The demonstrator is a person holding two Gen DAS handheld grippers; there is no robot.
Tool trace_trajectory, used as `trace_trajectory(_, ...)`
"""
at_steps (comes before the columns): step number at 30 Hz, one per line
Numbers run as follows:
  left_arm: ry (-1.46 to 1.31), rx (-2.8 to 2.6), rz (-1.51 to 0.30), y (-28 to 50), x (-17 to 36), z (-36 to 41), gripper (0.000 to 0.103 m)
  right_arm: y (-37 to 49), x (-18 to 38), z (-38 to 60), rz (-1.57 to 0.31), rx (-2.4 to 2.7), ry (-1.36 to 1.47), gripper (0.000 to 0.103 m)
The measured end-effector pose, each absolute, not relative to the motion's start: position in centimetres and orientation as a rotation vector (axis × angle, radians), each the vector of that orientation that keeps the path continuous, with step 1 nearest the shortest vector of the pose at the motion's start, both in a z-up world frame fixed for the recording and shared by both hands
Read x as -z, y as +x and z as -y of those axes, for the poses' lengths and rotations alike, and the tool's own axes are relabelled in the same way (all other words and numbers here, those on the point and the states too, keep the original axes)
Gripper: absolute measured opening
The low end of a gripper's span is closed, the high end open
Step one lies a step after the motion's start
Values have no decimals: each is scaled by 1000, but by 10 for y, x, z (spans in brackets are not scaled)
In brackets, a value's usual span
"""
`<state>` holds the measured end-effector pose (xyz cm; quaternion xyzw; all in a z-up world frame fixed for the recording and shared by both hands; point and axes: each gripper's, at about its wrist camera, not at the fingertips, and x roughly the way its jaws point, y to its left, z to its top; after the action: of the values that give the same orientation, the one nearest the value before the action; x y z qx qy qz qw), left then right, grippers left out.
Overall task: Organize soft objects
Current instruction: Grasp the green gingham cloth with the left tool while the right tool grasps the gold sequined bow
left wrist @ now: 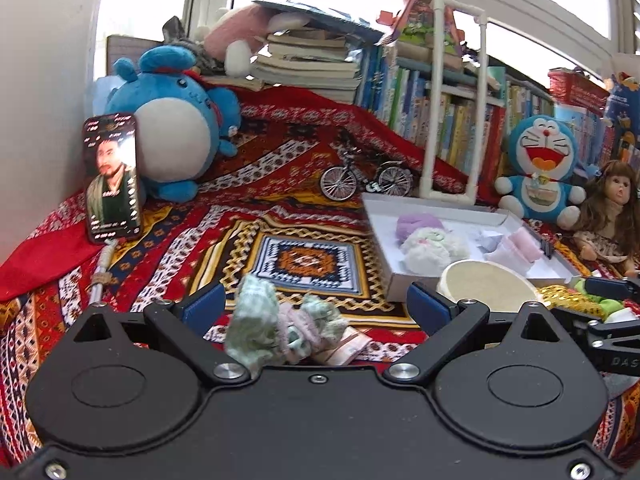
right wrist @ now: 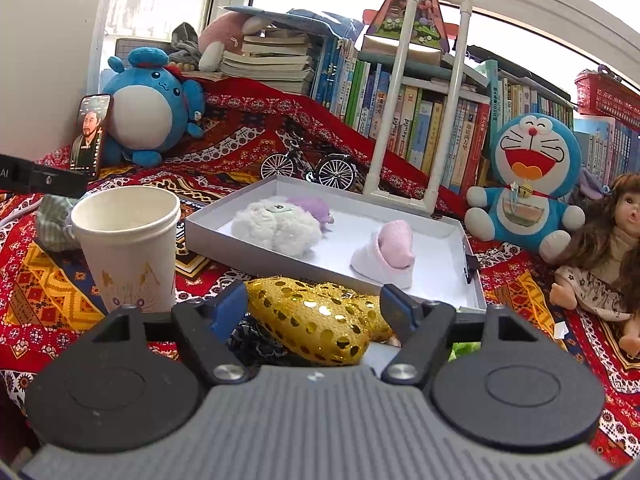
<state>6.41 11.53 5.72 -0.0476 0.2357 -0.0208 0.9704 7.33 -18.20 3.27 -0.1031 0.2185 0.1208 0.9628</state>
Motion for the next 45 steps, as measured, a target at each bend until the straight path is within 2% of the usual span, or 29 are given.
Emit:
trace_trajectory(24,-110,-34,-556,89,-22,-127,95,80,-25,183,-482,-223,-179,83)
trace_trajectory(31,-123,-30,-562,99,-17,-124,93,79,-20,181,-488,-234,-174,78)
trace_trajectory(32,-125,-30,-565,101,-16,-123,89,79,-20,182,-488,-235,-172,78)
trace_trajectory(33,-127,-30,-571,103,-15,-123,86,78,-20,182,-487,-236,-168,72)
trace_trajectory(36,-136,-15,-595,108,-11,-121,66,77,-22,184,-477,-235,-154,59)
trace_trajectory(37,-136,-14,-602,108,-10,-120,52,76,-23,184,-473,-235,-148,56)
trace_trajectory(38,-136,-9,-603,108,-10,-119,47,75,-25,185,-469,-235,-144,55)
trace_trajectory(41,-123,0,-593,106,-13,-116,42,71,-31,187,-436,-225,-131,52)
trace_trajectory(45,-105,9,-575,103,-20,-112,40,70,-42,193,-406,-221,-95,51)
